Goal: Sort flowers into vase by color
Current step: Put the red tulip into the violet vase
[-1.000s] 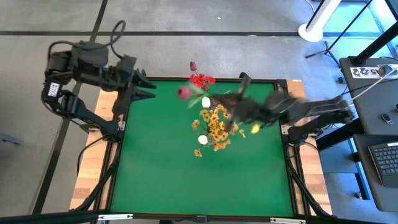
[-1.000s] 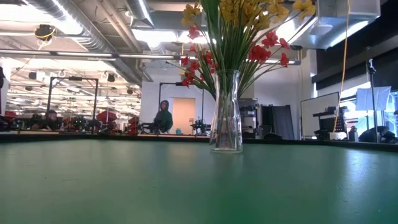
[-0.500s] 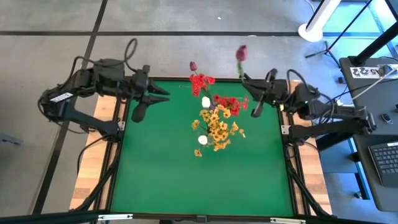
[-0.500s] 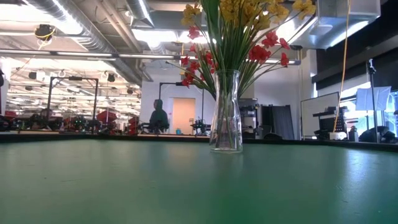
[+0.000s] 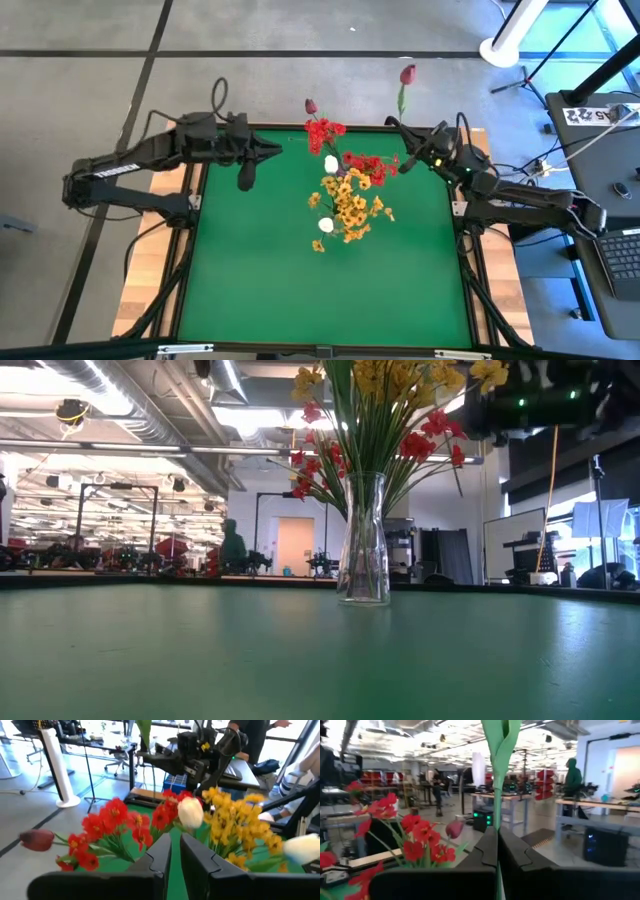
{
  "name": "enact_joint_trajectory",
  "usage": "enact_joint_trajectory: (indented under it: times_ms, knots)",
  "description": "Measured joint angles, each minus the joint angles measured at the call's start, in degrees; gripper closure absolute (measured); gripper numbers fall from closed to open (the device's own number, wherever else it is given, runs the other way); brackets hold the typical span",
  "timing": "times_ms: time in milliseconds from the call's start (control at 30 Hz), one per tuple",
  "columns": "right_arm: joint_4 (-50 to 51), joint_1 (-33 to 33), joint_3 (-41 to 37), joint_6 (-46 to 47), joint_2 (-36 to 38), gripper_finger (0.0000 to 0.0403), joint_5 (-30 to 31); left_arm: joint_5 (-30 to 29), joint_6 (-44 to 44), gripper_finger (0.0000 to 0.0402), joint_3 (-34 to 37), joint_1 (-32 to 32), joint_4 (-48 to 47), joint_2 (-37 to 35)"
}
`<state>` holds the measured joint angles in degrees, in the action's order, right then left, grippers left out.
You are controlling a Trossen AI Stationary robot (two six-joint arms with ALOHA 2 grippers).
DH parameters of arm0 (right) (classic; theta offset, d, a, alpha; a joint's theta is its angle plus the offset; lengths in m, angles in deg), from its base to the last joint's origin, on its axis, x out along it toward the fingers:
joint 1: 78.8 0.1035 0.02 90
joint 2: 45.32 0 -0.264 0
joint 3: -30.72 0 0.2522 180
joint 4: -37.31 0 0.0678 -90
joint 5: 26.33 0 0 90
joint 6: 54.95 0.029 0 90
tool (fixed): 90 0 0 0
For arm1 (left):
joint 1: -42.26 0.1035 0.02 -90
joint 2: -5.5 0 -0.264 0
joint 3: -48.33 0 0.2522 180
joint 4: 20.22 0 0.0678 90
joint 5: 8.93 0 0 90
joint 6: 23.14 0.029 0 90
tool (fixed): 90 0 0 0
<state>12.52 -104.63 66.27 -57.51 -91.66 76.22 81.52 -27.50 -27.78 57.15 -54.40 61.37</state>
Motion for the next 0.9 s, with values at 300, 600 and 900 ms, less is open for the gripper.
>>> enact_joint_trajectory:
  times_ms: [300,600,900]
  knots:
    - [-21.9,-11.2,-8.3,10.9,-10.3,0.0403,-15.7,1.5,0.4,0.0384,8.1,1.5,11.1,0.0]
    - [-45.1,-12.8,-9.3,17.7,-27.5,0.0403,-25.7,6.5,-3.5,0.04,15.3,5.5,18.5,0.0]
    - [-51.4,-12.2,-4.7,22.1,-37.4,0.0403,-28.4,6.5,-6.2,0.0401,20.3,5.5,22.2,0.0]
